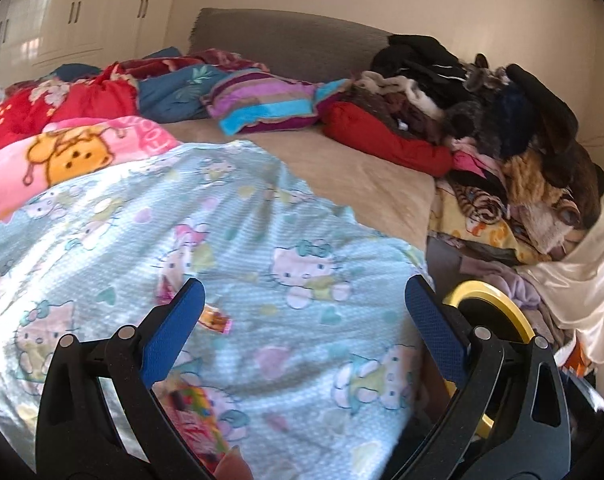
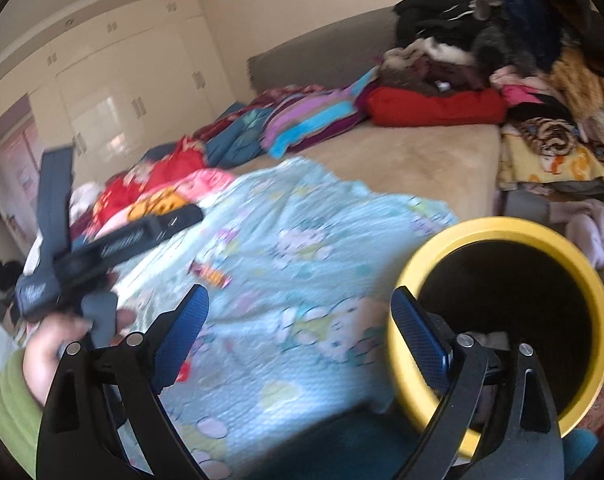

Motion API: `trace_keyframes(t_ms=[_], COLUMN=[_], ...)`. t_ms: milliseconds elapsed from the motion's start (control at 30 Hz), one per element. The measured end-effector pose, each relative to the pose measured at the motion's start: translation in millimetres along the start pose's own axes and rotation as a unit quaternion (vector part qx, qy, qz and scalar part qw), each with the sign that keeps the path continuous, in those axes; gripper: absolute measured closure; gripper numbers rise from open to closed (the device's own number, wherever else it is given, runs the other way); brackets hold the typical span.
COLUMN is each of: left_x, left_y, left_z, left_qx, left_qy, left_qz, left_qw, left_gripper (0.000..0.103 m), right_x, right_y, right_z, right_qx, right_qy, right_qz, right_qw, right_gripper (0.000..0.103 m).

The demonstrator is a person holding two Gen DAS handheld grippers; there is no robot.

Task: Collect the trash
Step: 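Move both tools back over the last wrapper and red candy tube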

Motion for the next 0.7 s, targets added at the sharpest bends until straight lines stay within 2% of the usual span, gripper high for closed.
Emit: trace_keyframes(t_ms=[167, 333, 533, 700], left_x=[-37, -78, -121, -149], left_y=[-4, 2, 5, 12], left_z=[4, -3, -13, -24], left_qx=[0.004, -0.020, -0.030, -0.040], left_qy=[-0.001, -0.014, -0.043, -0.069], left_qz=[0.029, 0.051, 0.053, 0.053], left_qw=[0.9996, 0.9984, 0.9972, 0.9954], left_gripper=[0.011, 0.011, 0.011, 0.012], right_x=[-39, -76, -112, -136], right_y=[16, 34, 68, 90], right_z=[-17, -37, -64, -85], right_qx=[-0.024, -0.049, -0.099, -0.139], right_qy=[-0.038, -0.080, -0.109, -0.125], right_qz=[0.016, 0.033, 0.058, 0.081], right_qw=[0.999, 0.995, 0.987, 0.979], right_gripper=[0.013, 0.013, 0.014, 0.023])
Point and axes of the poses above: each gripper's, at about its wrist camera, not at the fingertips, and y roughly the way its jaws point, x to its right, z to its top, the point moved 9 cm from there along y, roughly the way its jaws point, and after that the axes turned 6 degrees about -z, right-handed, at the moved point
